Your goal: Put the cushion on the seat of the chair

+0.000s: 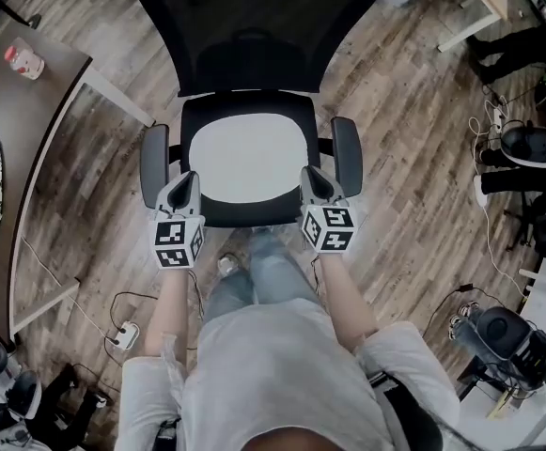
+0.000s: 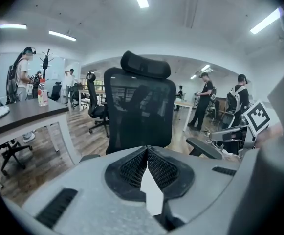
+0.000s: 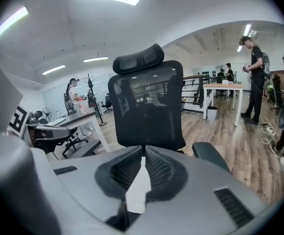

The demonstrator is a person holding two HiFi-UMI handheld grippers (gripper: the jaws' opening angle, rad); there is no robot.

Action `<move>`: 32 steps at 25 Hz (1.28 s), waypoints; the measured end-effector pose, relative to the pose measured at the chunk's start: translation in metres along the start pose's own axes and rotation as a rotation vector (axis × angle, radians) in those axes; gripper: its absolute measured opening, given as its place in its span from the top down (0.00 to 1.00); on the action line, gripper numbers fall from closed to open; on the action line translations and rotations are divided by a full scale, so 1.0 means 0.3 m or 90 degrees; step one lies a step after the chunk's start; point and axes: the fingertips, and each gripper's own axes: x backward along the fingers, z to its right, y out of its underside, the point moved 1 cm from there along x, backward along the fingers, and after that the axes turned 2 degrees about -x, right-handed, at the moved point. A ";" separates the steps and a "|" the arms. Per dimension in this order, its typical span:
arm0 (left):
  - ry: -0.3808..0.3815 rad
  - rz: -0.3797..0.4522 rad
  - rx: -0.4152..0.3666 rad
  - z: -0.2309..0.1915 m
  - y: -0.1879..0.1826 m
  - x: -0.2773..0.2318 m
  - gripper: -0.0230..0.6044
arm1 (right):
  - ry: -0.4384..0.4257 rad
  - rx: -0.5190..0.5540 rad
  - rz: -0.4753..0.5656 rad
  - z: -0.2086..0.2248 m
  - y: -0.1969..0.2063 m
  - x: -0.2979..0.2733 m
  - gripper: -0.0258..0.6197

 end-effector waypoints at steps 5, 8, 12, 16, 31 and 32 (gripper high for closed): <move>0.001 0.034 -0.004 0.027 -0.071 0.076 0.95 | -0.008 0.026 0.039 -0.045 -0.071 0.090 0.92; 0.003 0.054 -0.006 0.049 -0.111 0.132 0.94 | -0.012 0.047 0.059 -0.073 -0.112 0.150 0.92; 0.008 0.083 -0.018 0.075 -0.172 0.201 0.94 | -0.019 0.063 0.091 -0.105 -0.172 0.220 0.92; 0.013 0.113 -0.023 0.106 -0.234 0.272 0.94 | -0.019 0.068 0.130 -0.125 -0.233 0.302 0.92; 0.021 0.228 -0.029 0.154 -0.426 0.528 0.94 | -0.045 0.120 0.243 -0.295 -0.390 0.542 0.92; 0.021 0.233 -0.031 0.155 -0.431 0.542 0.94 | -0.043 0.123 0.250 -0.303 -0.399 0.557 0.92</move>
